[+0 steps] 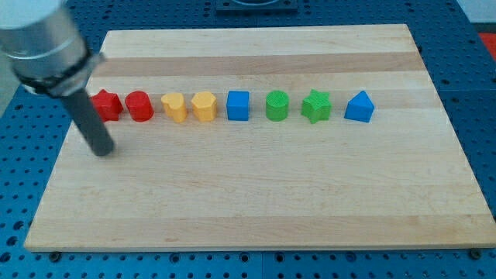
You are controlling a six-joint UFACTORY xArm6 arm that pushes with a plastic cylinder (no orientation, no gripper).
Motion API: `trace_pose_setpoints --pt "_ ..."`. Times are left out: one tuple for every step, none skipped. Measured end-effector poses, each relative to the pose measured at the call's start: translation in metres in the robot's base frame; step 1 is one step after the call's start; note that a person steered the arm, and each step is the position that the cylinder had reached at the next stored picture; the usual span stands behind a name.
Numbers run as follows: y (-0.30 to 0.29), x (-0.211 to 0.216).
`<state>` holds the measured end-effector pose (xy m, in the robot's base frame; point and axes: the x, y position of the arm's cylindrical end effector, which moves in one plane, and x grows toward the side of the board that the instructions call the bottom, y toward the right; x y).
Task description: Push red star and red circle closer to yellow heart
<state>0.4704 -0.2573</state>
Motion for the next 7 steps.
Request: trace_pose_setpoints --pt "-0.047 -0.018" --pt "-0.047 -0.022" --pt "-0.048 -0.055" --pt "-0.048 -0.074" --pt "-0.04 -0.083" --pt "-0.021 -0.082" --pt "-0.008 -0.079"
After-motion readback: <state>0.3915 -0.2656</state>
